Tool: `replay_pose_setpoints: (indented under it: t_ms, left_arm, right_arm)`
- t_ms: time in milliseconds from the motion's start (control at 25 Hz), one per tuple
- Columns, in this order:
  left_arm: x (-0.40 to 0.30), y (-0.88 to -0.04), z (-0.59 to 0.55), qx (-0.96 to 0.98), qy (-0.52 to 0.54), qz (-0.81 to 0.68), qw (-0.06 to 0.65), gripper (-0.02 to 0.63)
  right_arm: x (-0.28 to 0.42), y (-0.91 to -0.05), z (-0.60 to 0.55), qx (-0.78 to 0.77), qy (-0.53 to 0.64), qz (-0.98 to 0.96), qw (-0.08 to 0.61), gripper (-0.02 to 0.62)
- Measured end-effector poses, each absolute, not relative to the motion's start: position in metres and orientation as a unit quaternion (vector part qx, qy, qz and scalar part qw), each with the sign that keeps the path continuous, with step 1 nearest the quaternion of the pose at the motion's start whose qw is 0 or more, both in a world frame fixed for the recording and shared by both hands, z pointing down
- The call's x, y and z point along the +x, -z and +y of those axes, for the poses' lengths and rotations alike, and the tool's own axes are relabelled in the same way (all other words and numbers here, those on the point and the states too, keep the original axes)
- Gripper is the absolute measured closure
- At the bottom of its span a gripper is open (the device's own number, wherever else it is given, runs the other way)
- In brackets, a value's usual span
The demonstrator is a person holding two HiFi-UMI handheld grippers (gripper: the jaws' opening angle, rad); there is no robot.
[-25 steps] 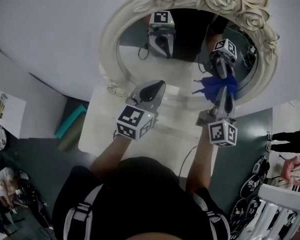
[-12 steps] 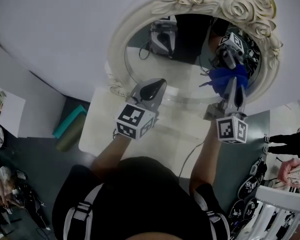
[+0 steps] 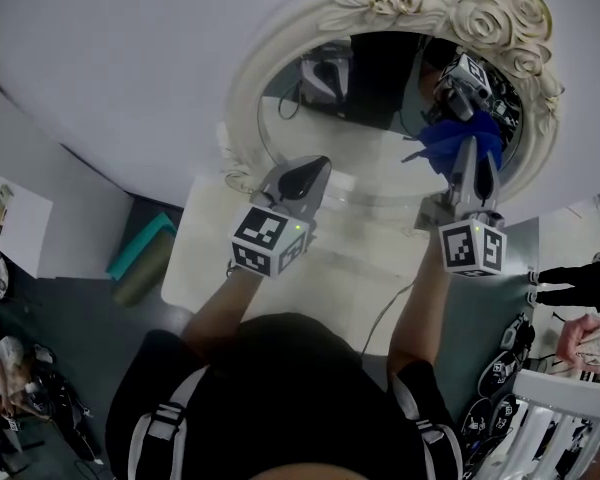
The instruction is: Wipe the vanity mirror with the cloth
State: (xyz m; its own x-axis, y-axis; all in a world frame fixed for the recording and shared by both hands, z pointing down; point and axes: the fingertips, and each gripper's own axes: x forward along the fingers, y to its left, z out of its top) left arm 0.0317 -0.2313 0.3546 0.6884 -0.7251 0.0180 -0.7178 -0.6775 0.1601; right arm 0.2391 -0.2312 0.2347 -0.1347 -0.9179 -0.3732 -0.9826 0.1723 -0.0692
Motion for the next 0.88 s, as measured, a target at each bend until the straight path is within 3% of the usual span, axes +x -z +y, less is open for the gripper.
replay_pose_setpoints:
  t_ms: [880]
  left_arm:
    - [0.002,-0.360,-0.224,0.909,0.024,-0.407,0.085,0.600]
  right_arm:
    - [0.127,-0.189,-0.254,-0.566,-0.156,0.798,0.135,0.557]
